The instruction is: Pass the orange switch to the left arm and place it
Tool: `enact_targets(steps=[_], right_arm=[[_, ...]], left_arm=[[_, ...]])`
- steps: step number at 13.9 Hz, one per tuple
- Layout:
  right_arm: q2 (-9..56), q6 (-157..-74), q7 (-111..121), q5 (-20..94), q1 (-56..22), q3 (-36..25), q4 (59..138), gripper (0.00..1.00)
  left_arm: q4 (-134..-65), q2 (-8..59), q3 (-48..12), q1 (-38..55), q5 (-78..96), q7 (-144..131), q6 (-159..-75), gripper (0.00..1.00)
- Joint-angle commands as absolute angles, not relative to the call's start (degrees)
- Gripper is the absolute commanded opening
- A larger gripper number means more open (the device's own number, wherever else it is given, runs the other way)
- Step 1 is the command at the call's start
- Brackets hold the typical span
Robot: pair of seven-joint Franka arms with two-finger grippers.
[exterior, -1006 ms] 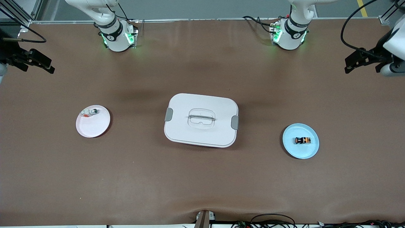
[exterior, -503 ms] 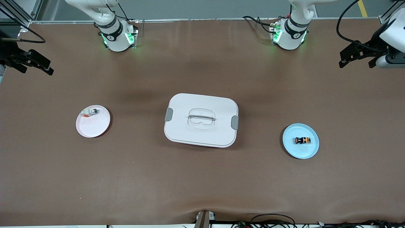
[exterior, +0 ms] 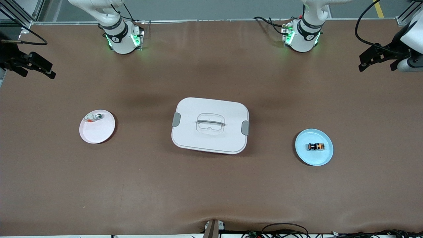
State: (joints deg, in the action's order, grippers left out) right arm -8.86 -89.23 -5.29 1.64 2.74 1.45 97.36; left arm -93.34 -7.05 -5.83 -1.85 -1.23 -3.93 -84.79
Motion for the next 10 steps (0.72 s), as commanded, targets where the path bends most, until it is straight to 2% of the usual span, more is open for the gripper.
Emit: enact_targets(steps=[1,10], right_arm=[[-10.5,-89.9,-5.2,2.3,2.7,1.6,98.9,1.0],[-10.5,-89.7,-5.4,2.3,0.9,1.6,98.9,1.0]], left_arm=[[-91.7,-5.5,-6.1,-2.0,-2.4,-4.5,-84.3,1.0],[-89.6,-4.9,-5.9,-2.0,-0.3,-4.7,-83.8,1.0]])
